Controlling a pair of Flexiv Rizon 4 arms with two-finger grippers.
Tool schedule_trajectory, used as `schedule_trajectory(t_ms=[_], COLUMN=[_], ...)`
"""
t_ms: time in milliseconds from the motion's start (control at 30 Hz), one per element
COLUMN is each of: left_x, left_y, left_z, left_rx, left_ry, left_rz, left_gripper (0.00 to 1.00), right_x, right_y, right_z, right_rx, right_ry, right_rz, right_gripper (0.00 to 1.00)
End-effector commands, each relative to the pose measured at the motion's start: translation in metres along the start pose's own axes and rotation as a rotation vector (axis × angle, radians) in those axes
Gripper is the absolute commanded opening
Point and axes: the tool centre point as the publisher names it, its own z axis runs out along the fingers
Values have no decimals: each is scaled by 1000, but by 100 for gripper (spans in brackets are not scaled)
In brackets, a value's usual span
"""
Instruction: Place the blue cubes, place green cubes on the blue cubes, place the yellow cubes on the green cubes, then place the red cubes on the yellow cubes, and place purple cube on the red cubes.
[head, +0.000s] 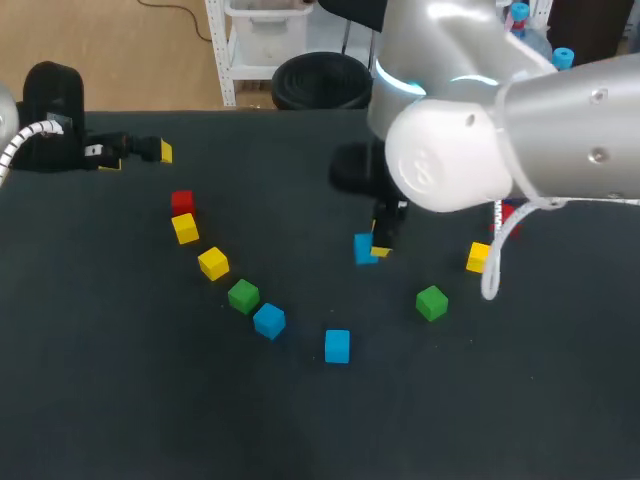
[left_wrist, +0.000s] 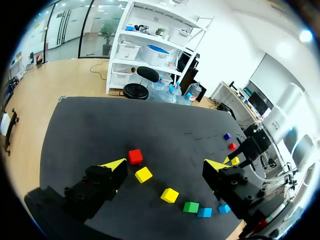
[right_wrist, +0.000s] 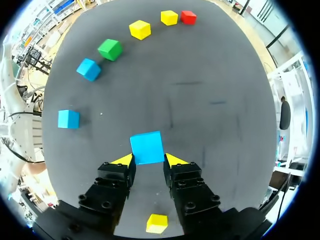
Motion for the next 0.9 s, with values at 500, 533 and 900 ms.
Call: schedule_trajectory(t_ms=[500, 533, 900], left_x=[1, 1, 1], left_y=[2, 2, 2], left_z=[0, 0, 0], left_rx=[12, 12, 12], left_ry=[-6, -6, -6], left_rz=[2, 2, 2], left_gripper=[100, 100, 100], right_x=[-3, -3, -5], right_y=[-13, -13, -13], right_z=[25, 25, 26], right_rx=[-78, -79, -84], right_ry=[45, 45, 54], right_rz=[0, 1, -15], right_gripper=[0, 0, 100])
